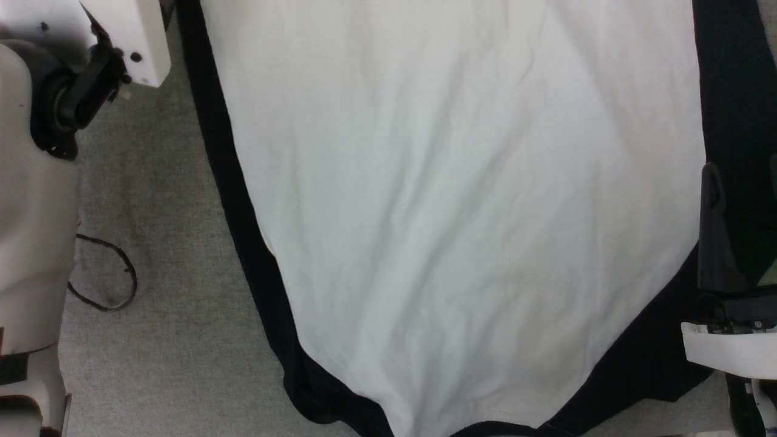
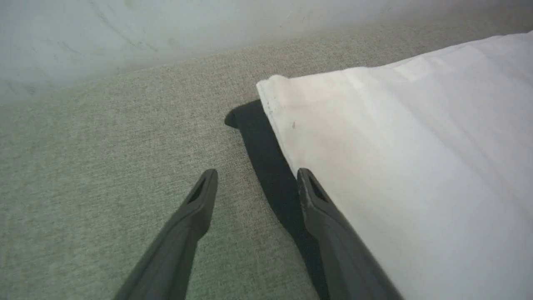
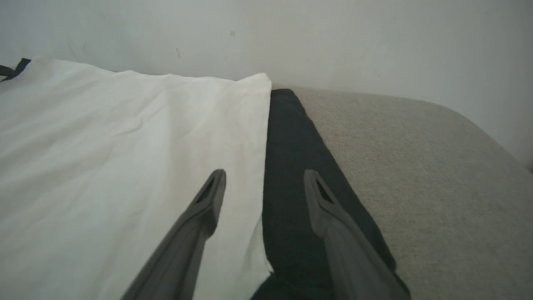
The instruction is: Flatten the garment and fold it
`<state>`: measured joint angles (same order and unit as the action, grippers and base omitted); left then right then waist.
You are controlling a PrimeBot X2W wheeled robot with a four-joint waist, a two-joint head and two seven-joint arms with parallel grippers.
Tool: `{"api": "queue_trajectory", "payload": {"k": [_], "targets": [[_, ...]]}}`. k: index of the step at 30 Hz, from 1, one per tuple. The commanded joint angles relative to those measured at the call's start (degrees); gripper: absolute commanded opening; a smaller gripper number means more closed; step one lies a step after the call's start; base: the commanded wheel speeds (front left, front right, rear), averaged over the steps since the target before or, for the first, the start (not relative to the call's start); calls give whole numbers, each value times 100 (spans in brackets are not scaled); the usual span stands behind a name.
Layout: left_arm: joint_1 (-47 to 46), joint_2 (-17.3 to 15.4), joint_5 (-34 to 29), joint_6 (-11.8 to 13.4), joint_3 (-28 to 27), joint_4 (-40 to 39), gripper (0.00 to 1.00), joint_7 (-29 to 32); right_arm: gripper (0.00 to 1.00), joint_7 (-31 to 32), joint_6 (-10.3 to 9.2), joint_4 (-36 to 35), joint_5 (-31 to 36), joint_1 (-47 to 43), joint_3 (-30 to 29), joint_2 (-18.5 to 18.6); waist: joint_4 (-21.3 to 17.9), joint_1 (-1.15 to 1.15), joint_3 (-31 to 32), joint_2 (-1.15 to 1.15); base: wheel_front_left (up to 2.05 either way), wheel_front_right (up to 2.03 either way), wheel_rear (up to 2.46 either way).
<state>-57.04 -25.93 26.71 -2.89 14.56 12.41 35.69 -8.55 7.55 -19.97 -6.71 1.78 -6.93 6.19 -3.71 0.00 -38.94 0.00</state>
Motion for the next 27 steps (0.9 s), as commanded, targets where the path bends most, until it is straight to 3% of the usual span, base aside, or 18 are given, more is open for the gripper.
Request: {"api": "queue_trajectory", "payload": {"k": [1, 18, 25, 27], "targets": [[-101, -48, -25, 29, -34, 58, 100, -63, 100, 9, -6, -48, -36, 54, 0, 19, -4, 0, -27, 0, 0, 0, 0], [-316, 23, 108, 95, -26, 330, 100, -62, 100, 60, -6, -93, -48, 58, -63, 67, -13, 0, -283, 0, 0, 0, 0], [-380, 159, 443, -15, -32, 316, 74, 140, 100, 56, -6, -36, -55, 75, -47, 69, -31, 0, -350, 0, 0, 0, 0], [-397, 162, 485, -48, -12, 293, 71, 177, 100, 55, -6, -11, -59, 89, -31, 72, -44, 0, -362, 0, 0, 0, 0]]}}
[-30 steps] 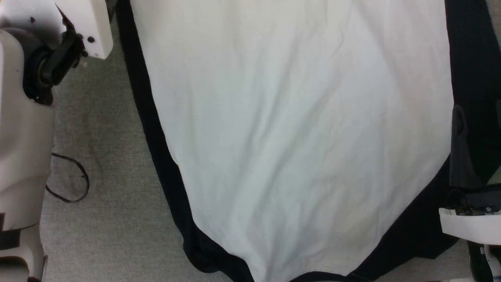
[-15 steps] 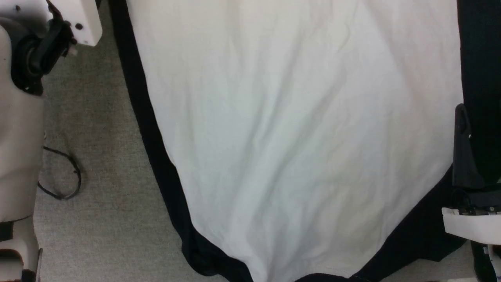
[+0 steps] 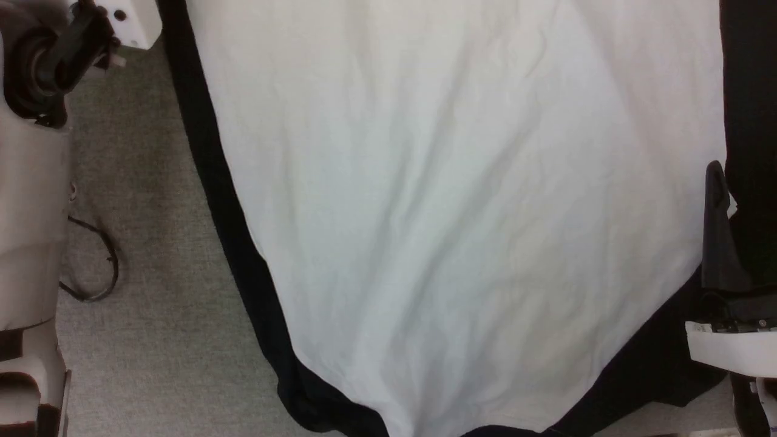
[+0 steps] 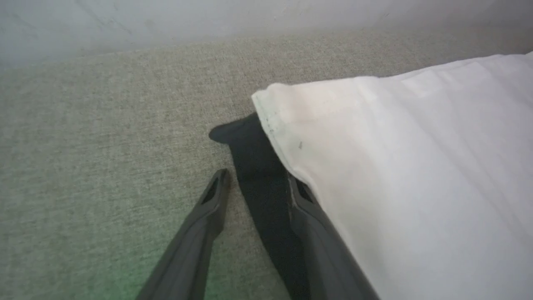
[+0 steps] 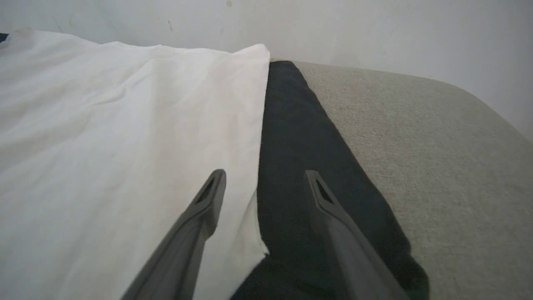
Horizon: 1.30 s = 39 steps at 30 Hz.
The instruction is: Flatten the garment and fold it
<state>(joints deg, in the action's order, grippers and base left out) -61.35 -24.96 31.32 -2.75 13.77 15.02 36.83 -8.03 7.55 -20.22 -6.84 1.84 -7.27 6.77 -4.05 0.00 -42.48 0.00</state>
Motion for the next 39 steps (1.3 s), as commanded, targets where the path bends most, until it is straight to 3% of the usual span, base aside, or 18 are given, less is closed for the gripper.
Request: {"api": "queue_trajectory", "payload": {"k": [1, 3, 5, 7, 21, 28, 39], "targets": [[29, 58, 33, -73, 76, 23, 68, 72, 100, 1, -6, 28, -47, 90, 13, 14, -20, 0, -13, 0, 0, 0, 0], [25, 48, 63, -95, 84, 10, 61, 83, 100, -8, -6, 59, -54, 105, 32, 14, -44, 0, -25, 0, 0, 0, 0], [33, 12, 50, -105, 107, 10, 36, 98, 100, -19, -6, 94, -64, 113, 36, 14, -69, 0, -34, 0, 0, 0, 0], [53, -50, 5, -118, 142, 12, 0, 108, 100, -36, -6, 134, -76, 123, 33, 16, -97, 0, -39, 0, 0, 0, 0], [272, -203, -63, 56, -25, -129, 0, -358, 100, -87, -6, 297, -36, 152, 30, -51, -58, 0, 292, 0, 0, 0, 0], [630, -235, 146, 23, -203, -322, 0, -645, 100, -56, -6, 331, 6, 86, 65, -114, 99, 0, 899, 0, 0, 0, 0], [1585, -621, 506, 10, -598, -756, 0, -716, 100, 91, -6, 421, 92, -300, 149, -264, 291, 0, 2175, 0, 0, 0, 0]]}}
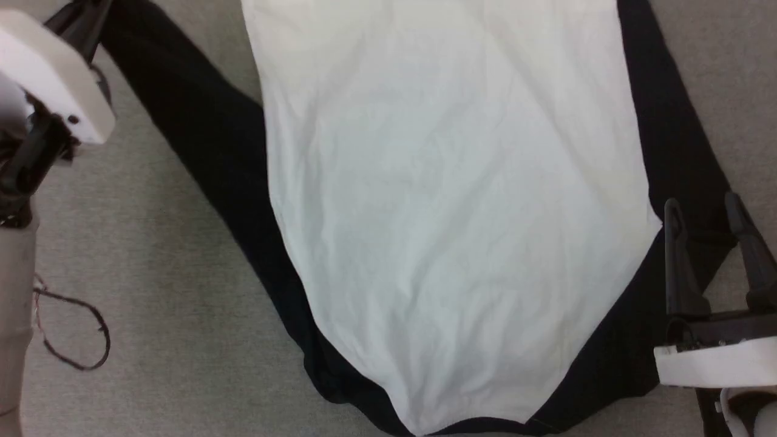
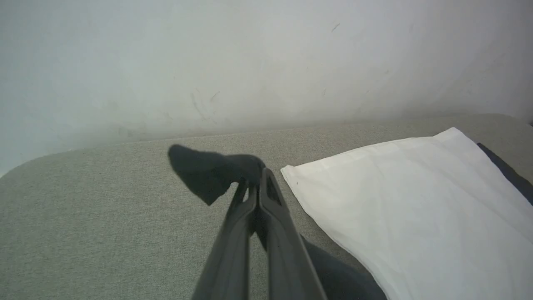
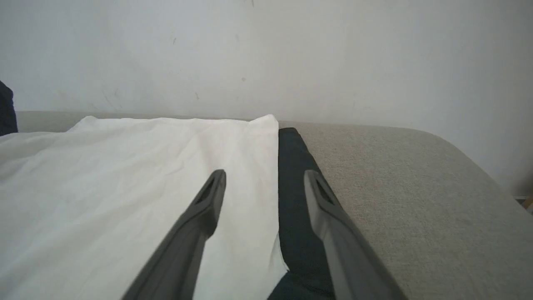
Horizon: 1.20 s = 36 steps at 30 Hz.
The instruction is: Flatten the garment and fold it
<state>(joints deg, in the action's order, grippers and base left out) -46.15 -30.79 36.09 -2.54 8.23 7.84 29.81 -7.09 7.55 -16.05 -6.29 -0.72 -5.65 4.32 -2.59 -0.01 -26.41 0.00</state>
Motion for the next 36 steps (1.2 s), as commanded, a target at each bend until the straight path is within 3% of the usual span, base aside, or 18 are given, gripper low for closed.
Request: {"api": "queue_trajectory", "payload": {"k": [1, 18, 26, 36], "targets": [[156, -71, 73, 2, -103, -104, 0, -20, 100, 18, -6, 0, 46, -90, -19, -35, 166, 1, 663, 0, 0, 0, 0], [2174, -477, 763, 297, -1280, -1147, 0, -193, 100, 222, -6, -99, 26, -646, -51, -142, 526, 1, 1679, 0, 0, 0, 0], [3117, -553, 1015, 393, -1950, -1497, 0, -349, 100, 256, -6, -166, -63, -797, -199, -143, 567, 1, 1885, 0, 0, 0, 0], [3655, -611, 1186, 418, -2445, -1721, 0, -439, 100, 268, -6, -156, -128, -843, -195, -144, 524, 1, 2024, 0, 0, 0, 0]]}}
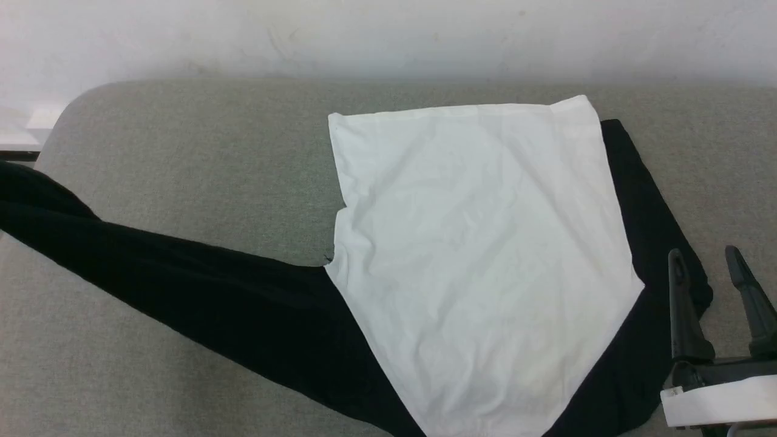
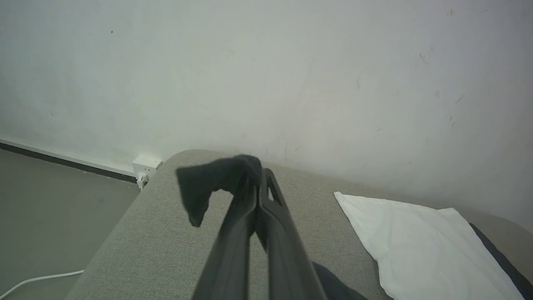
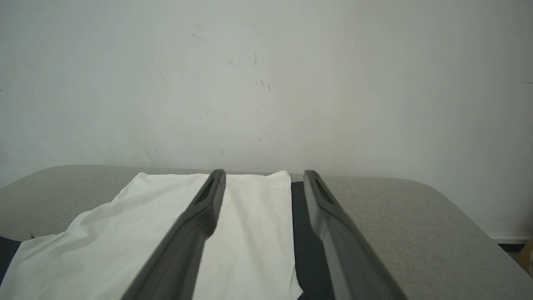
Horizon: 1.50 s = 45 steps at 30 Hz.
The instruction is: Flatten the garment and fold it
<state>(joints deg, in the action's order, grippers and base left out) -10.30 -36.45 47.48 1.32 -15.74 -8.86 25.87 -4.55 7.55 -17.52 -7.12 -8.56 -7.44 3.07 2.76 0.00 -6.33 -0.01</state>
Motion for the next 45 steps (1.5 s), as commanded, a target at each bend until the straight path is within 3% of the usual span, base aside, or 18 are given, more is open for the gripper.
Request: {"api": "queue_trajectory", "payload": {"k": [1, 11, 17, 24, 25, 30, 36, 40, 45], "targets": [[81, -38, 66, 19, -66, -82, 0, -61, 100, 14, -6, -7, -51, -66, -28, -19, -16, 0, 27, 1, 0, 0, 0], [-152, 191, -141, -40, 489, -970, 0, -235, 100, 58, -6, -164, 15, -40, -370, -19, -100, 0, -45, 1, 0, 0, 0], [-613, 692, -513, 193, 1353, -1641, 0, -329, 100, 99, -6, -236, -11, -26, -477, -19, -122, 0, -126, 1, 0, 0, 0], [-1207, 1523, -1141, 276, 2926, -1717, 0, -311, 100, 104, -6, -292, 17, 30, -629, -19, -116, 0, -152, 1, 0, 0, 0], [-1207, 1523, -1141, 276, 2926, -1717, 0, -311, 100, 104, -6, -292, 17, 30, -629, -19, -116, 0, -152, 1, 0, 0, 0], [-1799, 2129, -1769, 22, 4193, -1052, 0, -343, 100, 132, -6, -386, 67, 102, -781, -19, -105, 0, -171, 1, 0, 0, 0], [-2262, 3048, -2242, -257, 5315, 385, 0, -907, 100, 144, -6, -457, 79, 197, -912, -19, -275, 0, -235, 1, 0, 0, 0], [-2327, 3296, -2372, -261, 5893, 1385, 0, -1410, 100, 136, -6, -426, 65, 228, -885, -19, -483, 0, -294, 1, 0, 0, 0], [-2495, 3352, -2483, -224, 6770, 2344, 0, -1828, 100, 131, -6, -348, 44, 267, -841, -19, -751, 0, -398, 1, 0, 0, 0]]}}
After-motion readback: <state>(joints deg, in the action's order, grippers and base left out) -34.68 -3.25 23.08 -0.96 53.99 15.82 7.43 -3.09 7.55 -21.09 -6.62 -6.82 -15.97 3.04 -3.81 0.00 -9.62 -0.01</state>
